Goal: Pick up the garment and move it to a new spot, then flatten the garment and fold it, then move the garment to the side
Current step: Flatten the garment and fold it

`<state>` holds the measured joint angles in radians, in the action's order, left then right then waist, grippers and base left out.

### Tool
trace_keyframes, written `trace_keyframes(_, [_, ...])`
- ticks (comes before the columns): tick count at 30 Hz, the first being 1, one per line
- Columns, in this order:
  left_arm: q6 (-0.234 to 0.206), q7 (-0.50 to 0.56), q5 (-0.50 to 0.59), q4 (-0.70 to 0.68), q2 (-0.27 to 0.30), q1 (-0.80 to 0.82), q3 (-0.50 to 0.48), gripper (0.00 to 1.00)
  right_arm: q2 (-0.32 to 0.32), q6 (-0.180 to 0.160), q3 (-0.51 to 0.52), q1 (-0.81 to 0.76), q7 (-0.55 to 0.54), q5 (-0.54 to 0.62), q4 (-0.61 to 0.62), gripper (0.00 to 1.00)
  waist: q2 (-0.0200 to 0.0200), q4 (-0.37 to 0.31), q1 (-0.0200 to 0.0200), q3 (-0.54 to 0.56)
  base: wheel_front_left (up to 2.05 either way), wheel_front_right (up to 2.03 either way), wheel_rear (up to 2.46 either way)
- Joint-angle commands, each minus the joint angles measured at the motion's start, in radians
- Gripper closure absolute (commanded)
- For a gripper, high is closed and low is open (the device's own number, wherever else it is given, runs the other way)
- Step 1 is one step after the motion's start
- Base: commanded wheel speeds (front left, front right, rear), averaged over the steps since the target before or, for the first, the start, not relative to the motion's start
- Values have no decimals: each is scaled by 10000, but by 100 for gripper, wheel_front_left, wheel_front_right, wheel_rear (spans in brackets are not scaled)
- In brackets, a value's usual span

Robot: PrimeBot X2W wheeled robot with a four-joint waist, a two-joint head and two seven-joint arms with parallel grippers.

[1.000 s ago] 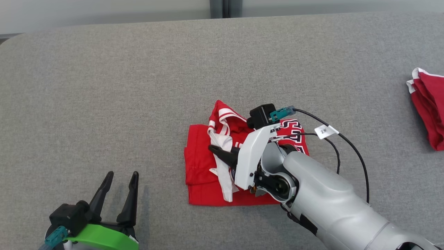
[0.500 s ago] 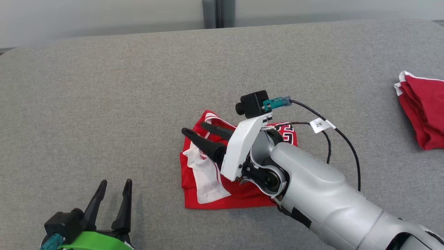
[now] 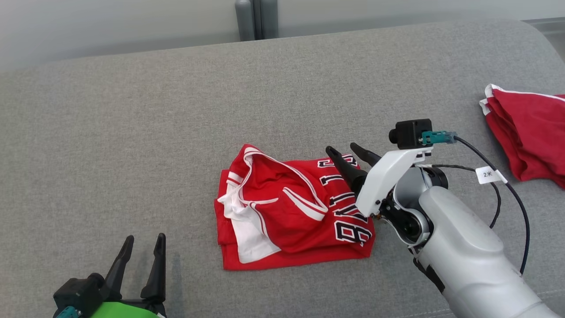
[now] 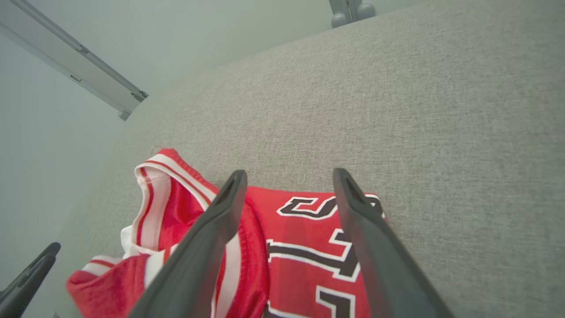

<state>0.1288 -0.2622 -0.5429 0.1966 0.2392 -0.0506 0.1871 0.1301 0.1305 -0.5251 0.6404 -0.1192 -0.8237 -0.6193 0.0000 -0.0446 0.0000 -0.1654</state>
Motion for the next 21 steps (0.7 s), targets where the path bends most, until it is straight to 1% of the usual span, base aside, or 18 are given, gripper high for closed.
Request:
trace_keyframes(1, [26, -27, 97, -39, 8, -34, -61, 0, -44, 2, 336, -363, -220, 453, 472, 0, 0, -42, 0, -67, 0, 0, 0])
trace_keyframes(7, [31, -27, 77, -54, -23, 160, -30, 0, -455, 2, 1273, -2000, -1298, 1960, 2894, 0, 0, 21, 0, -204, 0, 0, 0])
trace_keyframes(8, [32, -27, 52, -65, -6, 197, -32, 0, -624, 2, 1395, -2555, -1726, 2322, 3737, 0, 0, 58, 0, -257, 0, 0, 0])
trace_keyframes(9, [32, -27, 37, -76, 14, 219, -34, 0, -696, 2, 1373, -2799, -1945, 2470, 4163, 0, 0, 73, 0, -289, 0, 0, 0])
trace_keyframes(10, [32, -27, 37, -76, 14, 219, -34, 0, -696, 2, 1373, -2799, -1945, 2470, 4163, 0, 0, 73, 0, -289, 0, 0, 0])
trace_keyframes(13, [33, -27, -9, -86, 72, 260, -17, 0, -748, 2, 1343, -3370, -2445, 2729, 5087, 0, 0, 107, 0, -365, 0, 0, 0])
trace_keyframes(16, [34, -27, -38, -72, 111, 335, 30, 0, -780, 2, 1239, -3576, -2644, 2714, 5600, 0, 0, 149, 0, -423, 0, 0, 0])
trace_keyframes(18, [34, -27, -43, -42, 124, 382, 61, 0, -782, 2, 1084, -3611, -2710, 2546, 5670, 0, 0, 180, 0, -446, 0, 0, 0])
trace_keyframes(21, [35, -27, -46, -27, 134, 464, 101, 0, -780, 2, 975, -3396, -2725, 2494, 5441, 0, 0, 233, 0, -463, 0, 0, 0])
